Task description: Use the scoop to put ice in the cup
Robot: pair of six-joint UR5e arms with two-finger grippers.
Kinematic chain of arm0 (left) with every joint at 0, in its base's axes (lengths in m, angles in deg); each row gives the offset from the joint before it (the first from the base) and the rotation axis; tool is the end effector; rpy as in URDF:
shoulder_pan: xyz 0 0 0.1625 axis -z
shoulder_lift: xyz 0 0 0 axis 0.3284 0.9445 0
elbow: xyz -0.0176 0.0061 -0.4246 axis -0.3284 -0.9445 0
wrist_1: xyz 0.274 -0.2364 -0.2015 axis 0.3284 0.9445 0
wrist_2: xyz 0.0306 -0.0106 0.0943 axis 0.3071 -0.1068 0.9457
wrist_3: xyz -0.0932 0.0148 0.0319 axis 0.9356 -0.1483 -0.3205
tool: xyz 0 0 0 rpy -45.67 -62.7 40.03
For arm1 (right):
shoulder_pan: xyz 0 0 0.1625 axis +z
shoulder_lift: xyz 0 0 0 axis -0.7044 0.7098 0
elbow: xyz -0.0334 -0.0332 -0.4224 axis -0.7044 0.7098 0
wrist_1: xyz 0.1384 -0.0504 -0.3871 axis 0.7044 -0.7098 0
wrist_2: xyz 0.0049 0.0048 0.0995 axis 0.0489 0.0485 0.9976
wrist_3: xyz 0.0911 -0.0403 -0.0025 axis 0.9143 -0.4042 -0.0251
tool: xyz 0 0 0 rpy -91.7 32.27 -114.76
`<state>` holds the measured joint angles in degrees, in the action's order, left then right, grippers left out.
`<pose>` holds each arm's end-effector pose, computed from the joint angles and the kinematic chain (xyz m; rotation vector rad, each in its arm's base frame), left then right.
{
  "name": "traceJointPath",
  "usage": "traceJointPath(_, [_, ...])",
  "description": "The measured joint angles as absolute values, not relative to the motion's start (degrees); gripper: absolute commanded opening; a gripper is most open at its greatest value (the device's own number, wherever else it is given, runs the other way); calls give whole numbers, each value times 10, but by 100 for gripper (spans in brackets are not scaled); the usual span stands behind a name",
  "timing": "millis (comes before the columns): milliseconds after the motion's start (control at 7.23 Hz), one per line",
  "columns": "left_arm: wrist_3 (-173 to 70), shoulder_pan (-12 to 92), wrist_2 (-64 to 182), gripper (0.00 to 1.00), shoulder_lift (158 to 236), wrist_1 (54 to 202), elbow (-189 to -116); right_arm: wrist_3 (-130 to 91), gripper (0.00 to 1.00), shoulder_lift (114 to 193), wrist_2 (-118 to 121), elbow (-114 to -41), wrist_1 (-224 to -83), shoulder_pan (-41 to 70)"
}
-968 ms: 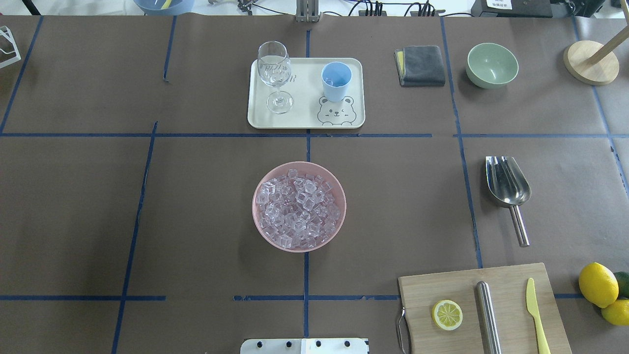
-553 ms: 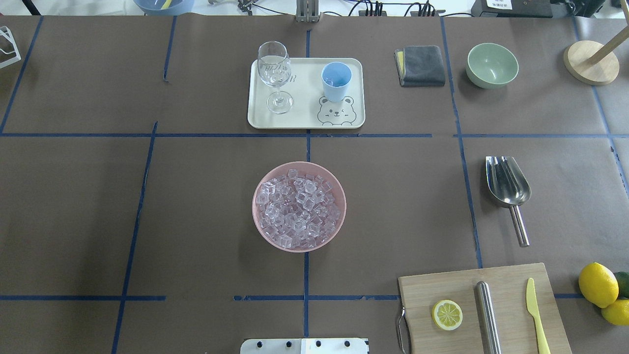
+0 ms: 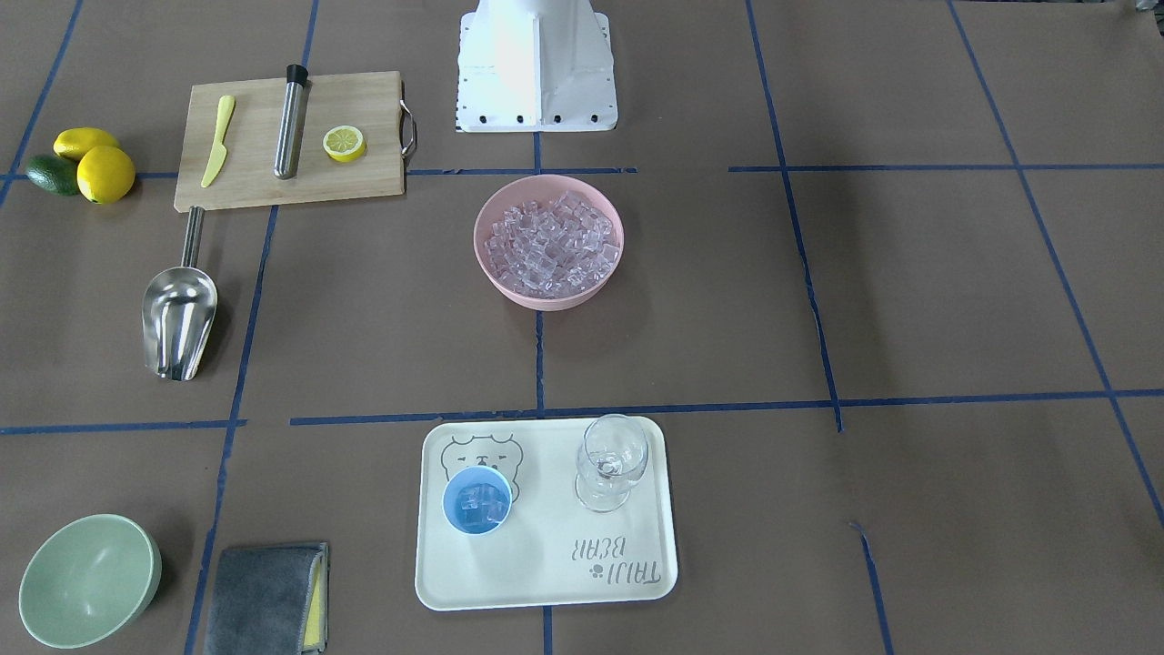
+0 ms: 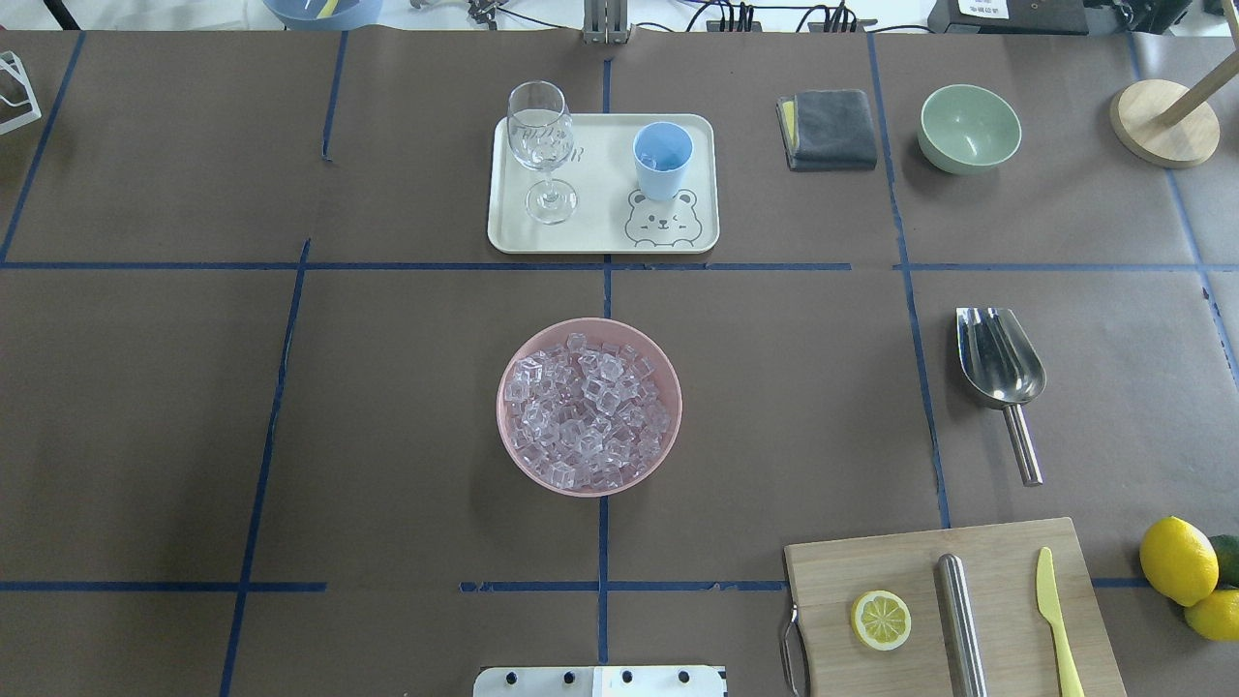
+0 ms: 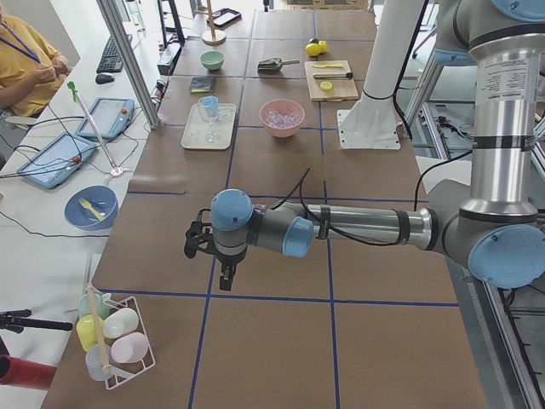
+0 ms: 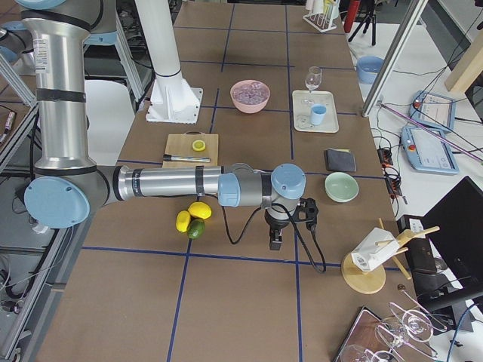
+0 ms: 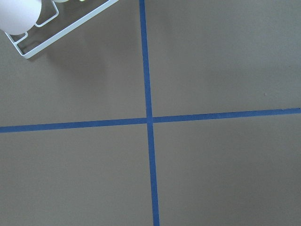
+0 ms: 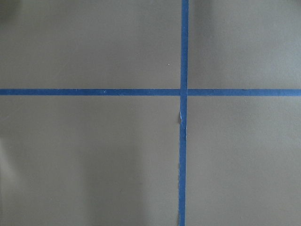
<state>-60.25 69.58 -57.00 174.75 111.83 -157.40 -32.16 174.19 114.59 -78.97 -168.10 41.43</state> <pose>-0.0494 -0.4848 0.6094 0.1590 0.8350 0.0124 0.0292 -0.4930 0.6246 -0.0080 -0.8040 -0.0189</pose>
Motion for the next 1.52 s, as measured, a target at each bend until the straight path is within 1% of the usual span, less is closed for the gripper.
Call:
traceJointPath(415, [-684,694,-563,100,1754,1028,-1584,-352,100,1744,1139,-790,-1685,407])
traceJointPath(691, [-717,696,-511,100,1770,973,-1581,-353,100,1743,1139,-790,-1685,402])
traceJointPath(1106, [-762,699,-497,100,1773,959,-1572,-354,100,1744,1138,-788,-1682,401])
traceJointPath(1521, [-766,703,-549,100,1767,960,-1567,-353,100,1743,1140,-787,-1680,400])
